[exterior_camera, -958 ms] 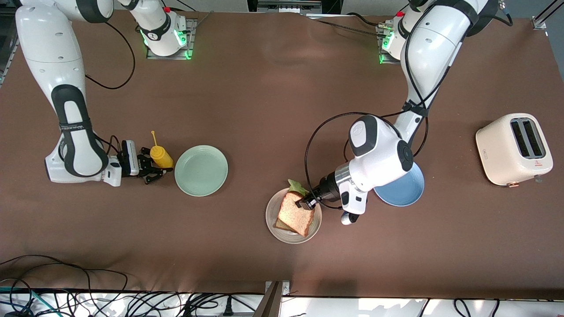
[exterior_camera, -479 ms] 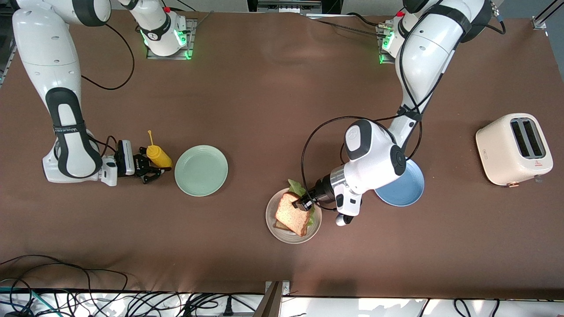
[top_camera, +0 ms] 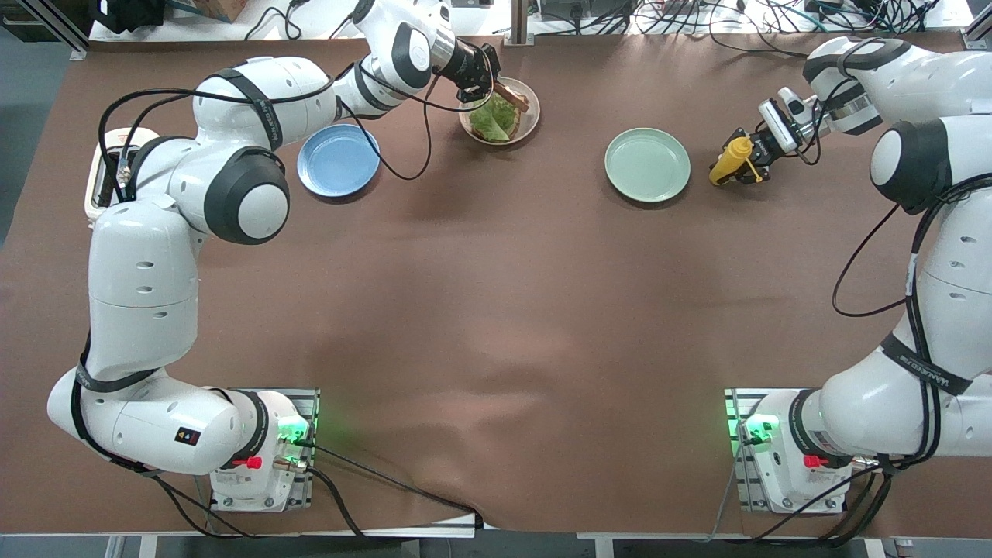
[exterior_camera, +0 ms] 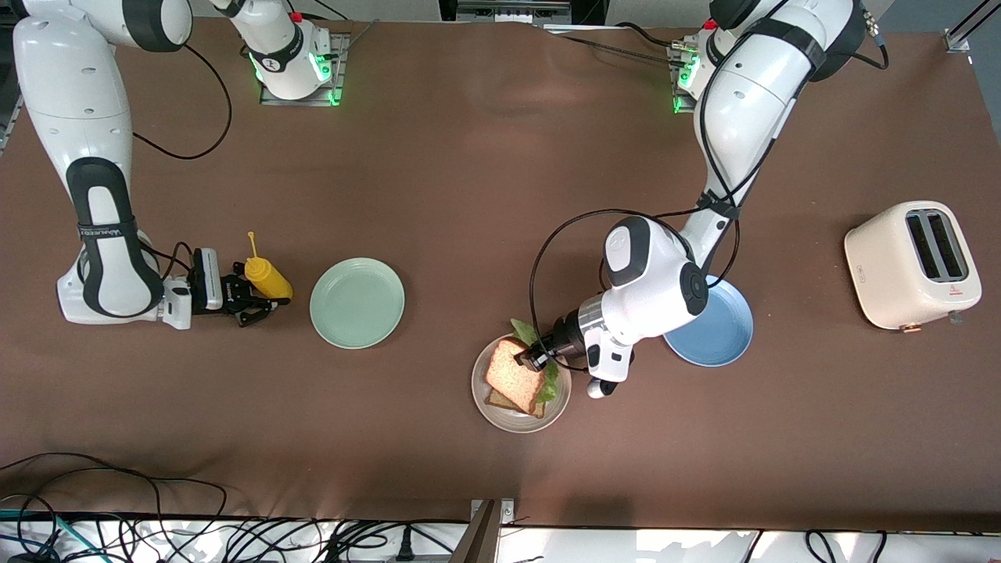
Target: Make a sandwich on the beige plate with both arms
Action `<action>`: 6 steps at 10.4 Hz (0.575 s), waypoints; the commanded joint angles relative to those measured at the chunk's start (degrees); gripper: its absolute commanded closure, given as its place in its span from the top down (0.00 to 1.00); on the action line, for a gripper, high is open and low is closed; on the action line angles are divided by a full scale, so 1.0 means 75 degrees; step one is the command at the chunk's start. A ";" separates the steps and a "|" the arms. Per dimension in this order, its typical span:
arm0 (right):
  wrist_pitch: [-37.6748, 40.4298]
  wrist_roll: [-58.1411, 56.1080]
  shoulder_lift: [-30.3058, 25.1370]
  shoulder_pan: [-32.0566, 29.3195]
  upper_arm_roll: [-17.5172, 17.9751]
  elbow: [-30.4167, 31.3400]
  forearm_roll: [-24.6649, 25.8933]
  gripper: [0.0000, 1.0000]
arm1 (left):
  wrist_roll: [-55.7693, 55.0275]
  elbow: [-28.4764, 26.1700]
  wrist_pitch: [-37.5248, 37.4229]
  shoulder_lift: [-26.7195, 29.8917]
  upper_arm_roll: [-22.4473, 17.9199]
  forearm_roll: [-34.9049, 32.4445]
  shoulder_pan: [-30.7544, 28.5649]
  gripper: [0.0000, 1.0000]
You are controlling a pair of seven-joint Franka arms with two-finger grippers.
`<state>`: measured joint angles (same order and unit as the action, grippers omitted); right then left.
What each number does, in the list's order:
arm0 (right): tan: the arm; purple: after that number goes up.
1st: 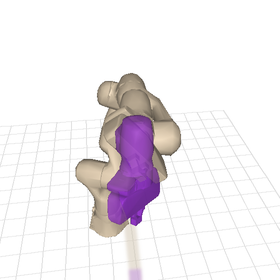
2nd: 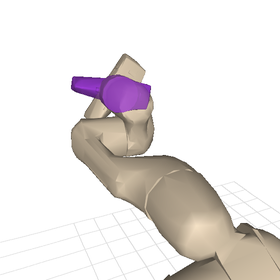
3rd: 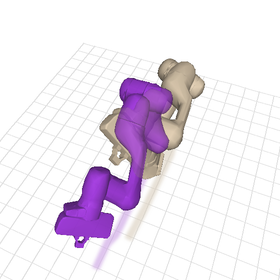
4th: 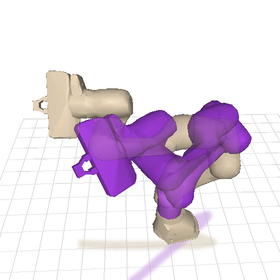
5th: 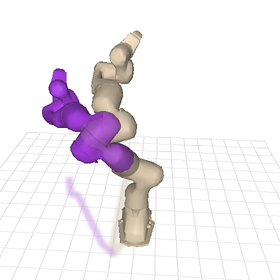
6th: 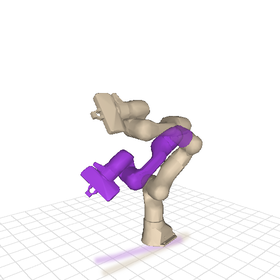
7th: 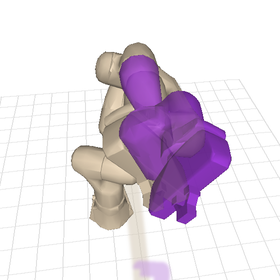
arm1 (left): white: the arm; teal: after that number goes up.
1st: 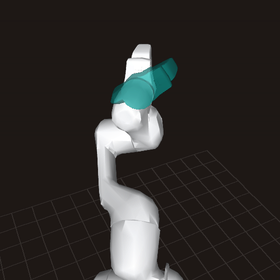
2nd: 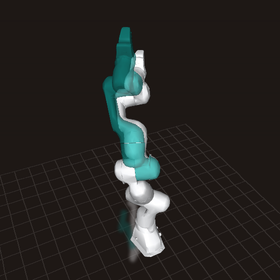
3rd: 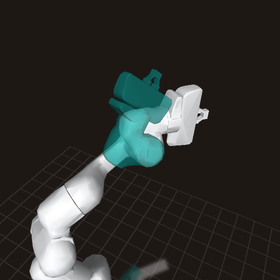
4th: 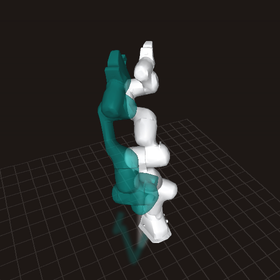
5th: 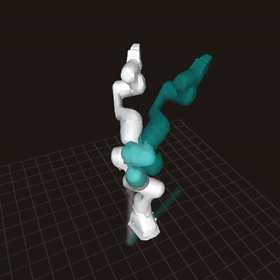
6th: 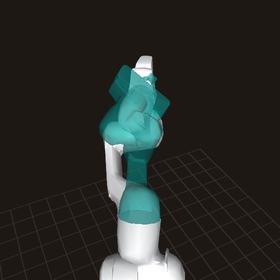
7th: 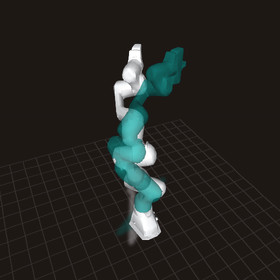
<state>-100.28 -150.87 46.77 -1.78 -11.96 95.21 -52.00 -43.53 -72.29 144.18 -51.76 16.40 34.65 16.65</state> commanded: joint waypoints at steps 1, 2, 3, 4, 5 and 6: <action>0.0163 -0.0064 0.0151 -0.0079 0.0036 -0.0214 0.0043 0.52 | 0.0121 0.0228 0.0006 -0.0142 -0.0089 0.0220 0.0089 0.00; 0.0175 -0.0064 0.0151 -0.0079 0.0036 -0.0214 0.0019 1.00 | 0.0121 0.0228 0.0006 -0.0142 -0.0101 0.0220 0.0089 0.07; 0.0175 -0.0064 0.0163 -0.0079 0.0036 -0.0214 0.0019 1.00 | 0.0121 0.0217 0.0006 -0.0142 -0.0101 0.0232 0.0077 0.20; 0.0187 -0.0052 0.0151 -0.0079 0.0036 -0.0249 0.0054 1.00 | 0.0121 0.0217 0.0006 -0.0142 -0.0101 0.0220 0.0077 0.35; 0.0256 -0.0052 0.0151 -0.0125 0.0024 -0.0330 0.0100 1.00 | 0.0121 0.0217 0.0006 -0.0130 -0.0113 0.0174 0.0089 0.57; 0.0303 -0.0052 0.0151 -0.0126 -0.0103 -0.0331 0.0124 1.00 | 0.0133 0.0217 0.0006 -0.0119 -0.0113 0.0138 0.0089 0.69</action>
<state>-100.02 -150.93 47.04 -1.87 -12.10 94.67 -51.99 -43.53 -72.22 144.20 -52.16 16.18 34.65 16.65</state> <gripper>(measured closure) 0.079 0.599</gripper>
